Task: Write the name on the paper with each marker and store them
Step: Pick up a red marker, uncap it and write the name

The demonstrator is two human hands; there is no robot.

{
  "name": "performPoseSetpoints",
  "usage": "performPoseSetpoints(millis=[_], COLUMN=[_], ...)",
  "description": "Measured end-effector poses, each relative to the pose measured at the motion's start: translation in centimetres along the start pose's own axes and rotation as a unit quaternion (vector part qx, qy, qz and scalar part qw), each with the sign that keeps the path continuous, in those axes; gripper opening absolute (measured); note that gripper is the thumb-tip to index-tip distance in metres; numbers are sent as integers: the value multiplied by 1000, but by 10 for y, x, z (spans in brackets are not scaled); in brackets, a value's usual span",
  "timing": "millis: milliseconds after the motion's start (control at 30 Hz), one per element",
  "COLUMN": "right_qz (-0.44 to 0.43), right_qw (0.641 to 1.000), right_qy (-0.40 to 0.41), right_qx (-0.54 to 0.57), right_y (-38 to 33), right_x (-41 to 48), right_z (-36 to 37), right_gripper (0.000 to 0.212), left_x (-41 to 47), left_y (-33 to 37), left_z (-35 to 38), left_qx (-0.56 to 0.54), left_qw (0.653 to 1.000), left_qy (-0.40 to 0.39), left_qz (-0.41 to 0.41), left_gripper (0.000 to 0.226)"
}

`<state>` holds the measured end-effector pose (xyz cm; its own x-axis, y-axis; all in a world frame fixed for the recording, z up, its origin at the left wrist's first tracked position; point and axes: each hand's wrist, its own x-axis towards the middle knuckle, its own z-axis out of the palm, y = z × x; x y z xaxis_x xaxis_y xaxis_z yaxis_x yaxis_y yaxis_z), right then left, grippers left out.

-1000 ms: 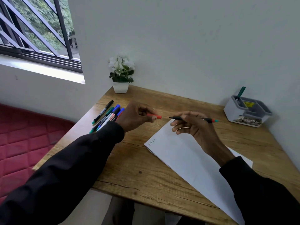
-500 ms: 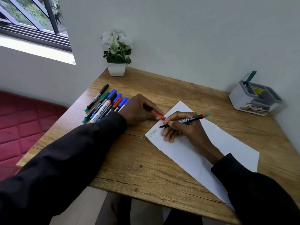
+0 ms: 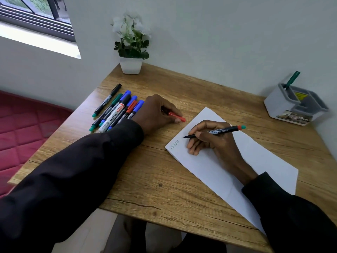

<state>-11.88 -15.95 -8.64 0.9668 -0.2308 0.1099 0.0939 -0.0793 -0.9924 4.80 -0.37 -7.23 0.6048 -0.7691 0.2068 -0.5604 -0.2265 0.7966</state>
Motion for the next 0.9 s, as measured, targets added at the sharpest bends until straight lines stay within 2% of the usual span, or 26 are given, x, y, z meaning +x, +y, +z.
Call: performPoseSetpoints(millis=[167,333,500,567,633,733,900], right_qz=[1,-1,-4,-9,-19,-31,-51], right_qw=[1000,1000,1000,1000,1000,999,995], right_qy=[2,5,5,3,-2,-7,-5], right_qx=[-2,2,1,-1,-11,-32,-88], right_y=[-1,-1,-1,-1,-1,-1,-2], right_x=[0,0,0,-1,-2,-2,-2], right_z=[0,1,0,0,-1,1,5], right_gripper=[19,18,18,18,18,18,14], left_x=[5,11,5,0,-7,-12,-11], left_y=[-1,1,6,8,10,8,7], left_z=[7,12,5,-1,-6,-7,-6], left_qx=[29,42,57,32,-4,-6,11], left_qw=[996,994,994,998,999,992,988], left_qy=[79,84,85,44,-34,-124,-148], left_qz=[-39,-63,-50,-23,5,10,33], left_gripper=[19,19,24,20,19,22,28])
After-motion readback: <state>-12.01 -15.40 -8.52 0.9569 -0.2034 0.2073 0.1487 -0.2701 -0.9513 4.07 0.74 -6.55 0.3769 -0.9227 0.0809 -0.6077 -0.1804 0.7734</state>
